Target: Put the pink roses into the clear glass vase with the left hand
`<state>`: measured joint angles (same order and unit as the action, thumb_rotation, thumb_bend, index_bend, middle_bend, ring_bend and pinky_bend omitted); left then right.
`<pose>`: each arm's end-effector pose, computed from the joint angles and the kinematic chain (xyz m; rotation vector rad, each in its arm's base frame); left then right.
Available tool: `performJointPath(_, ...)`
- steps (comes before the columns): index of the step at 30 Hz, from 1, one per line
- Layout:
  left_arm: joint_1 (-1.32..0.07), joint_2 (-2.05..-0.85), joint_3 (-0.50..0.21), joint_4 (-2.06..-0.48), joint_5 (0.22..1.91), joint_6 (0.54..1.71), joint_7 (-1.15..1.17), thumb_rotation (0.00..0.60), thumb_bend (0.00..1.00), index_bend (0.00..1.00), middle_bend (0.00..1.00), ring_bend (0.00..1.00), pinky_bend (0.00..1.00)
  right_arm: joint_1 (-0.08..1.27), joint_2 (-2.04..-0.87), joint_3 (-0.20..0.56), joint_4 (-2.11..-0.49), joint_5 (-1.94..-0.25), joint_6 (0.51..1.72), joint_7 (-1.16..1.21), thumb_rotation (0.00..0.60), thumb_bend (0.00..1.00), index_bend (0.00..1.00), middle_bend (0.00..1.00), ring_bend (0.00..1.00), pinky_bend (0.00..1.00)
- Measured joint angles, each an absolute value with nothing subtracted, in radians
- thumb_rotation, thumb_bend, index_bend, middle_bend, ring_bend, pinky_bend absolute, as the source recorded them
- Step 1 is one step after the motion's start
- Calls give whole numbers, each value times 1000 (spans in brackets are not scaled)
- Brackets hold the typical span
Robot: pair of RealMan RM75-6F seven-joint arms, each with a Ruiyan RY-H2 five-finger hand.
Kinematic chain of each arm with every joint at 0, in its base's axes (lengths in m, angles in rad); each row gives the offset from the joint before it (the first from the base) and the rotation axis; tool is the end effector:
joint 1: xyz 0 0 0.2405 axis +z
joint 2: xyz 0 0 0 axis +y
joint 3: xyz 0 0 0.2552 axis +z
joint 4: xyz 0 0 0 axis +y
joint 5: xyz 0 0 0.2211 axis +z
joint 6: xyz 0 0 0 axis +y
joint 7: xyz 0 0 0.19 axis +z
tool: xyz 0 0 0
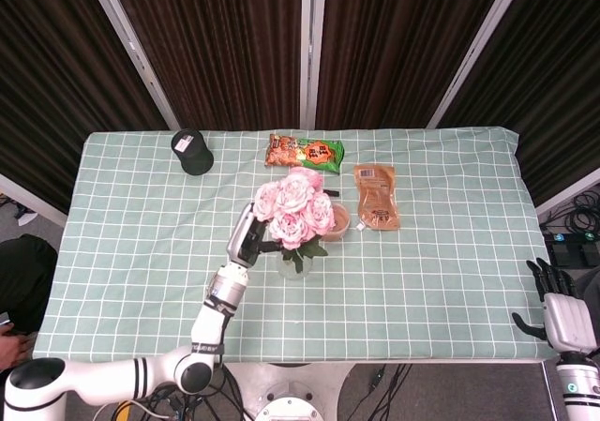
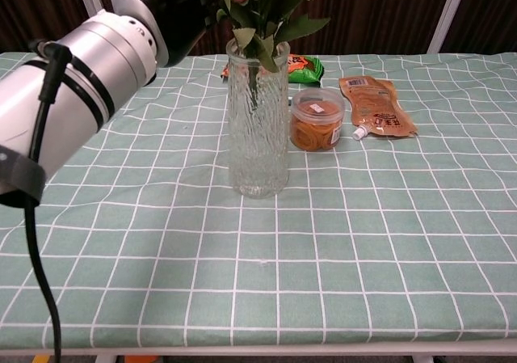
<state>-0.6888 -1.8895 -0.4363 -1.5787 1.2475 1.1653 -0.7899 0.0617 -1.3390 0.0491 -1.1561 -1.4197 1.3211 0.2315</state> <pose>-0.0030 0.3591 -0.0448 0.8236 2.1208 2.0935 -0.4171 -0.2194 0.1108 1.3076 -1.0666 0.7427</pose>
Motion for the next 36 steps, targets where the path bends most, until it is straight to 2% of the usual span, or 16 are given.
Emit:
performJointPath(13,-615,-1827,-369,-1593,1289,1202,-796,600,185,248,240,138,218,66,-1346,44,-1150,-1422,1307,239,600,144,0,0,0,0)
performJointPath(20,-584,-1770,-342,-1633,1319,1201,-810,600,176,199,192,106,200,68,-1348,42,-1155,-1421,1301,234,600,145,0,0,0,0)
performJointPath(27,-555,-1712,-331,-1674,1353,1217,-841,600,168,172,150,77,184,69,-1344,42,-1174,-1422,1304,219,600,144,0,0,0,0)
performJointPath(36,-508,-1650,-344,-1664,1320,1239,-876,600,167,172,149,77,184,69,-1336,42,-1199,-1422,1309,203,600,144,0,0,0,0)
